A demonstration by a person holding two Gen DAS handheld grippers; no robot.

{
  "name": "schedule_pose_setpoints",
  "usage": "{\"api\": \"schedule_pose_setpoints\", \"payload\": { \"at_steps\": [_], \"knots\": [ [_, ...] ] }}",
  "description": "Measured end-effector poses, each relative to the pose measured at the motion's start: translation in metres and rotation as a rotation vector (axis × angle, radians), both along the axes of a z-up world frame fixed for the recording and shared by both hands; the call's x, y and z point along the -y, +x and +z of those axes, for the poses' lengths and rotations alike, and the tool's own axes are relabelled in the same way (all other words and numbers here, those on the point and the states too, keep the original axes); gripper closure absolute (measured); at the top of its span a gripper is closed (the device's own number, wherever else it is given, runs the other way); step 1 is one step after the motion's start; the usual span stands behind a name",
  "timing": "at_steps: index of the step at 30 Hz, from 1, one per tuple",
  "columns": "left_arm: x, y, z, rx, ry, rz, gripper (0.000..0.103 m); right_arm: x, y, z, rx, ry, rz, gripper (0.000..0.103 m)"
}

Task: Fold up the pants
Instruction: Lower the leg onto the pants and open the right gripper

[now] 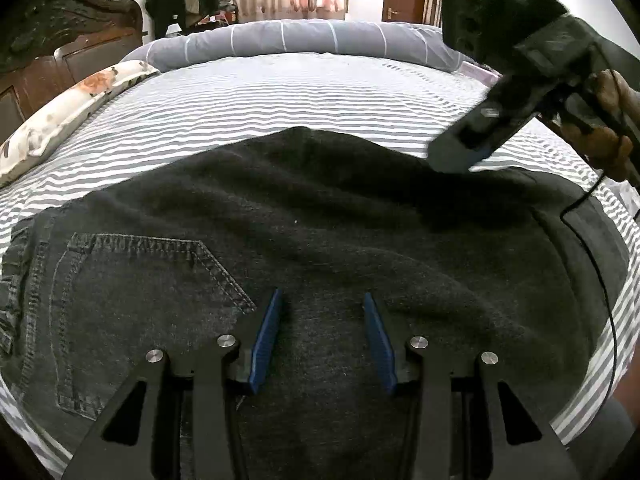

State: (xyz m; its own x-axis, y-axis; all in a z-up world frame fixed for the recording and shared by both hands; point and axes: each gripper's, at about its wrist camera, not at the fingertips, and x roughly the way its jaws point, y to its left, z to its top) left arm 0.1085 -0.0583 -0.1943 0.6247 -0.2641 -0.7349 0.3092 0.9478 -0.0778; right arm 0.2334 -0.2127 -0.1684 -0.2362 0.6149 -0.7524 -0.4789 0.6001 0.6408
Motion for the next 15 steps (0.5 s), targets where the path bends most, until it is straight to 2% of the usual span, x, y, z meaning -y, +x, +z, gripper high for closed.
{"api": "schedule_pose_setpoints", "payload": {
  "at_steps": [4,6,10,13,15],
  "knots": [
    [0.002,-0.002,0.001,0.003,-0.006,0.003,0.059,-0.004,-0.006,-0.003,-0.063,0.046,0.052,0.055],
    [0.001,-0.002,0.002,0.000,-0.010,0.000,0.059,-0.008,-0.010,0.002,-0.020,0.022,0.041,0.055],
    [0.000,-0.002,0.003,-0.004,-0.020,0.002,0.059,-0.008,-0.021,0.003,-0.076,0.104,0.049,0.055],
    [-0.002,0.002,0.004,0.000,-0.019,0.004,0.059,-0.015,-0.022,-0.004,-0.041,0.029,0.046,0.056],
    [-0.002,0.003,0.004,0.004,-0.011,0.001,0.059,-0.011,-0.011,0.005,0.006,0.058,-0.021,0.056]
  ]
}}
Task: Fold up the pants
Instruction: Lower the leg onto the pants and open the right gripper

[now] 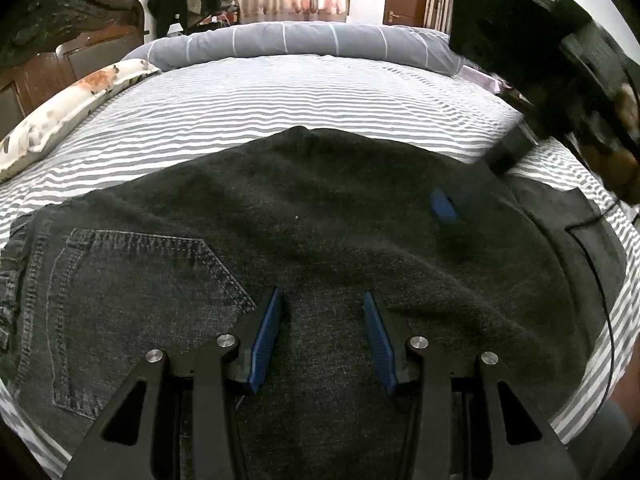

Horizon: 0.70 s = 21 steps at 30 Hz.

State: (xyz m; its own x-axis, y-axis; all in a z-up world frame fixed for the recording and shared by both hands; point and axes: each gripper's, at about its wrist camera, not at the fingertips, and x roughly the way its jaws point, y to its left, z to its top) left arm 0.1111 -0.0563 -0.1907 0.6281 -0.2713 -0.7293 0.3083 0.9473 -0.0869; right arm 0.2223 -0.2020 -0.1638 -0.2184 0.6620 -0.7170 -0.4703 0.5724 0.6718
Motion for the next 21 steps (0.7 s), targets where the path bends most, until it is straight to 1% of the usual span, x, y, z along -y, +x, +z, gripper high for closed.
{"api": "schedule_pose_setpoints", "payload": {
  "at_steps": [3,4,6,9,11,12,13,14,15,16,17,19,21],
  "knots": [
    [0.001,0.000,-0.001,0.003,-0.002,0.001,0.058,0.013,0.024,0.012,0.039,0.057,-0.108,0.055],
    [0.000,0.000,-0.001,0.006,-0.001,0.002,0.058,0.020,0.038,0.011,0.018,0.077,-0.158,0.052],
    [0.002,-0.002,-0.002,0.008,0.001,0.002,0.058,0.029,0.059,0.001,-0.043,0.095,-0.215,0.049],
    [0.001,-0.002,-0.002,0.004,-0.005,0.000,0.058,0.038,0.085,-0.027,-0.141,0.048,-0.271,0.049],
    [0.001,-0.003,-0.002,0.007,-0.005,-0.002,0.058,0.038,0.097,-0.043,-0.195,0.016,-0.266,0.051],
    [-0.001,-0.002,-0.002,0.007,-0.005,-0.002,0.058,0.032,0.098,-0.051,-0.225,0.018,-0.248,0.055],
    [-0.001,-0.002,-0.002,0.008,-0.006,-0.002,0.058,0.028,0.099,-0.056,-0.248,0.032,-0.231,0.058],
    [-0.001,-0.002,-0.002,0.010,-0.007,-0.004,0.058,0.026,0.100,-0.060,-0.261,0.038,-0.220,0.058],
    [-0.001,-0.002,-0.002,0.012,-0.004,-0.005,0.058,0.018,0.100,-0.064,-0.274,0.054,-0.207,0.061],
    [0.000,-0.003,-0.003,0.014,-0.001,-0.006,0.058,0.014,0.101,-0.063,-0.276,0.067,-0.198,0.066],
    [0.000,-0.003,-0.003,0.014,0.000,-0.007,0.058,0.009,0.100,-0.062,-0.268,0.073,-0.188,0.068],
    [0.000,-0.002,-0.003,0.011,-0.002,-0.008,0.058,0.002,0.097,-0.051,-0.231,0.090,-0.151,0.080],
    [0.000,-0.002,-0.002,0.010,-0.003,-0.008,0.058,-0.002,0.088,-0.035,-0.182,0.090,-0.124,0.088]
  ]
}}
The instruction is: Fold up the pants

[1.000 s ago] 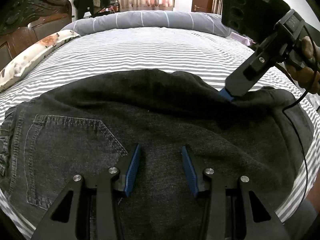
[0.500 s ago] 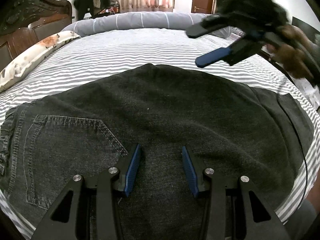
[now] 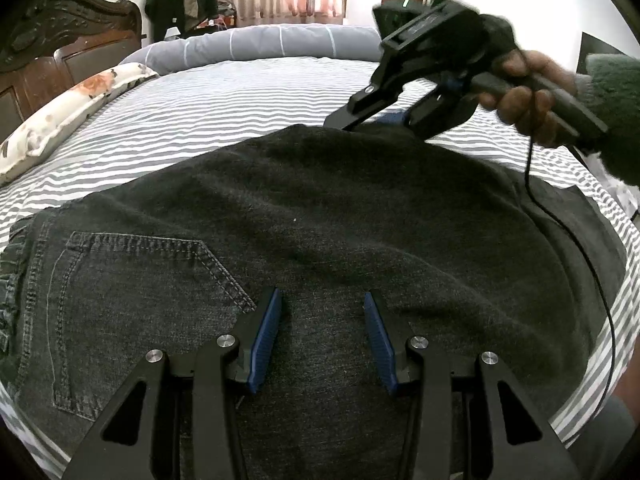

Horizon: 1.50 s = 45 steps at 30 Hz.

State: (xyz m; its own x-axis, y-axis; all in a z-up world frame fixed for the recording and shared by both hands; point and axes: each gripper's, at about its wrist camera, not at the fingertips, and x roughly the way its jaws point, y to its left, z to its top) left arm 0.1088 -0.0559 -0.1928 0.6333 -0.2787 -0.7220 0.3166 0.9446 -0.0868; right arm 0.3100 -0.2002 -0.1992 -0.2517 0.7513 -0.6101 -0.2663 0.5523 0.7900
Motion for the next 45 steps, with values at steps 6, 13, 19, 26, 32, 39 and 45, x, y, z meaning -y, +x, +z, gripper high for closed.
{"api": "schedule_pose_setpoints", "payload": {
  "at_steps": [6,13,19,26,32,39,45],
  "knots": [
    [-0.005,0.005,0.007,-0.022,-0.030,0.003,0.058,-0.002,-0.060,0.038,0.158,-0.036,0.055,0.092],
    [-0.008,0.014,0.033,0.042,0.008,0.013,0.058,-0.002,-0.088,0.003,0.151,-0.114,-0.029,0.089],
    [-0.012,0.039,0.021,-0.036,0.048,0.022,0.058,-0.003,-0.071,0.003,0.185,-0.073,-0.126,0.075],
    [-0.013,0.036,0.010,-0.022,0.068,0.009,0.058,0.002,-0.032,0.027,0.298,-0.051,-0.257,0.094],
    [-0.013,0.026,0.003,-0.013,0.073,0.019,0.058,0.000,-0.002,0.016,0.316,-0.158,-0.246,0.095],
    [-0.010,0.023,0.001,0.009,0.110,0.000,0.058,0.012,0.004,0.013,0.351,-0.290,-0.328,0.080],
    [-0.007,0.026,0.024,-0.007,0.120,-0.008,0.058,0.043,-0.036,0.058,0.427,-0.315,-0.370,0.079]
  ]
}}
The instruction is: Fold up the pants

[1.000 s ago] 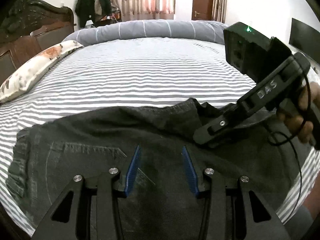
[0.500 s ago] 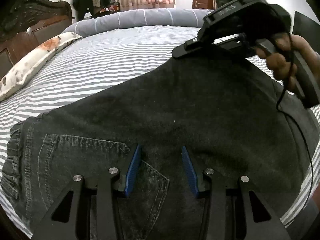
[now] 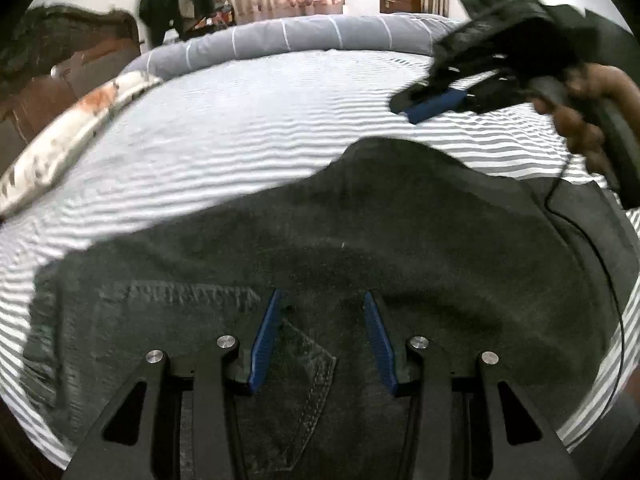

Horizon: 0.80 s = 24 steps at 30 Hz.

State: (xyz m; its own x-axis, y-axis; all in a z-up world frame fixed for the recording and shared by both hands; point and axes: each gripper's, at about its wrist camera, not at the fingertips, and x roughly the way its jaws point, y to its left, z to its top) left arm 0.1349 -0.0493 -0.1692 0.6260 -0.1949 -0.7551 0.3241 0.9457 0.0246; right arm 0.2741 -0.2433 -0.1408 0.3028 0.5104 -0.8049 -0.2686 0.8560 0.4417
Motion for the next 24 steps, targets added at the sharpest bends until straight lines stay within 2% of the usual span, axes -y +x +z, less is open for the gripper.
{"api": "schedule_pose_setpoints", "payload": {
  "at_steps": [3,8,10,11,13,15,19,21,24],
  "knots": [
    [0.008,0.001,0.005,-0.027,-0.005,-0.020,0.052,0.003,-0.028,-0.002,-0.022,-0.066,0.003,0.079],
    [0.008,0.007,-0.009,-0.115,-0.004,0.015,0.052,0.013,-0.043,-0.035,-0.089,-0.197,-0.079,0.080],
    [0.005,0.006,-0.012,-0.099,-0.014,0.013,0.051,0.023,-0.041,-0.045,-0.088,-0.222,-0.132,0.087],
    [0.005,0.005,-0.013,-0.091,0.003,0.015,0.051,0.029,-0.040,-0.045,-0.084,-0.203,-0.159,0.088],
    [0.003,0.006,-0.013,-0.090,0.010,0.022,0.051,0.037,-0.038,-0.042,-0.069,-0.232,-0.207,0.087],
    [-0.001,0.007,-0.009,-0.113,-0.017,0.034,0.051,0.047,-0.041,-0.035,-0.064,-0.202,-0.232,0.082],
    [-0.020,0.014,0.004,-0.130,-0.092,0.097,0.051,0.086,-0.065,-0.007,-0.032,-0.083,-0.323,0.082],
    [-0.034,0.019,0.012,-0.130,-0.135,0.136,0.051,0.112,-0.088,0.009,-0.009,-0.051,-0.380,0.080],
    [-0.050,0.021,0.019,-0.131,-0.140,0.186,0.050,0.156,-0.125,0.025,0.011,-0.029,-0.480,0.077]
  ]
}}
